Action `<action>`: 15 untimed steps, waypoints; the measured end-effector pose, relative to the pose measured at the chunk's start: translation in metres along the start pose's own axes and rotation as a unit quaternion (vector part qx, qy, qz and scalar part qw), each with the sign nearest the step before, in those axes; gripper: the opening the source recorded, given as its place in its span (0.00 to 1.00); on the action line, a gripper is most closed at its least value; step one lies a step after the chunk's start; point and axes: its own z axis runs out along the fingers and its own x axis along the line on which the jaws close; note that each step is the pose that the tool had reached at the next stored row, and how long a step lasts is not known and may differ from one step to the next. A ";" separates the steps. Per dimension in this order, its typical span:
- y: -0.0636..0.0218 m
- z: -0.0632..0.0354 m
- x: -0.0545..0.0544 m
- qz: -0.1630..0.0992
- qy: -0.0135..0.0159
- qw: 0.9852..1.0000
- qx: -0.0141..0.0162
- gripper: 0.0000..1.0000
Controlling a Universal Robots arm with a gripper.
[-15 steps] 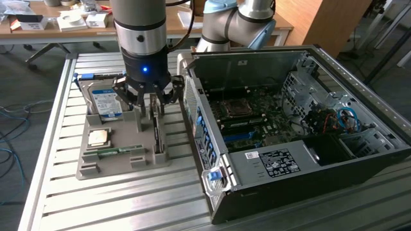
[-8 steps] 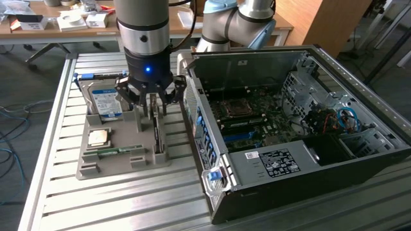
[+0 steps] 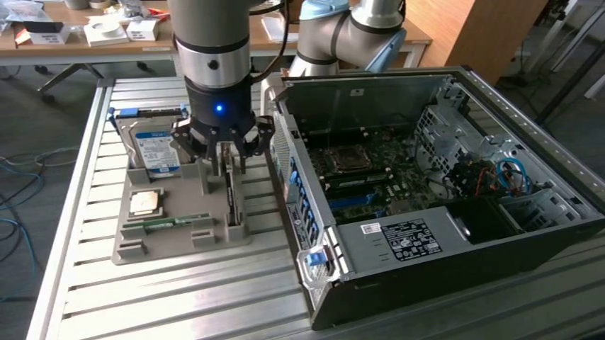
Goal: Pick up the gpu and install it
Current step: 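Pick up the gpu and move the gpu toward the slot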
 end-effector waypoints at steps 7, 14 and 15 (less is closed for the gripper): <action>-0.0008 0.0123 0.000 0.000 0.000 1.000 0.000 0.47; -0.0008 0.0125 0.000 0.000 0.000 1.000 0.000 0.47; -0.0008 0.0125 0.000 0.000 0.000 1.000 0.000 0.47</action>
